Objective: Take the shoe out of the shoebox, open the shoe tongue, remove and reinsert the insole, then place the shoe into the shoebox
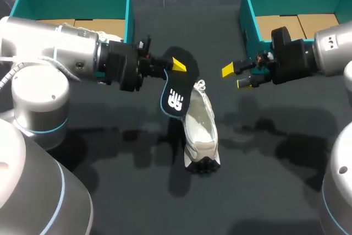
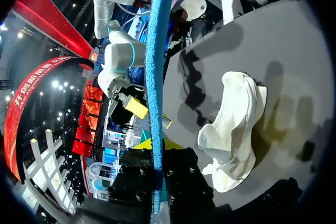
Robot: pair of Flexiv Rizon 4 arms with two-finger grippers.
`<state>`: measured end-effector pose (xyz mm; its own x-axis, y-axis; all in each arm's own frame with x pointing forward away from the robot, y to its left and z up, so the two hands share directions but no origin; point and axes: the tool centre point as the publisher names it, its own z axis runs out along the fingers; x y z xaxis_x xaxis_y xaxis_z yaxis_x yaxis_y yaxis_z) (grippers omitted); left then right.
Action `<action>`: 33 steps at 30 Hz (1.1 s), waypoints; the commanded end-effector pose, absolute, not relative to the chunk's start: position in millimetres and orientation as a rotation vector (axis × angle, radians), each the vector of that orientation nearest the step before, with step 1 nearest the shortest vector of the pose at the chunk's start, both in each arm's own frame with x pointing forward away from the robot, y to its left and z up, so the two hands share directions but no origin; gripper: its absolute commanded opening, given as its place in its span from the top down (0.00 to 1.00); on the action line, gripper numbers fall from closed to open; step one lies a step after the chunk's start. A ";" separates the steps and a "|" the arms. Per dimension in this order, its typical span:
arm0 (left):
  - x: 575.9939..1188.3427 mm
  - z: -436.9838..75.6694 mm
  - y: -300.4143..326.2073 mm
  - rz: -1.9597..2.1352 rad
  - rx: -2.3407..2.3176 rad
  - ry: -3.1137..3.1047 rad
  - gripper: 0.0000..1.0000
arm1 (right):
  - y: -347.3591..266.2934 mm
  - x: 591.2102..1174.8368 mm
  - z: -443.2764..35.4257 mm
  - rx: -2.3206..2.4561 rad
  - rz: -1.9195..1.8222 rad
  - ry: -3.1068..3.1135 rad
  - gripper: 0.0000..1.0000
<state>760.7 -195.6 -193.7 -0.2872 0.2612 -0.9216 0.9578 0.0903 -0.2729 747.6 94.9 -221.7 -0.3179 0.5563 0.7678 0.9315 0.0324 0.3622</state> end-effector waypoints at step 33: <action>658.5 -179.7 -229.9 -1.608 1.035 1.899 1.00 | 50.5 691.8 -253.1 -0.610 -1.203 -2.752 0.00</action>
<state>660.3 -231.2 -180.7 -0.6220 0.2549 -0.7404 0.7715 0.0381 -0.6350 694.0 52.6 -253.9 -0.9175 0.3269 0.2267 0.3884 0.6134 0.6877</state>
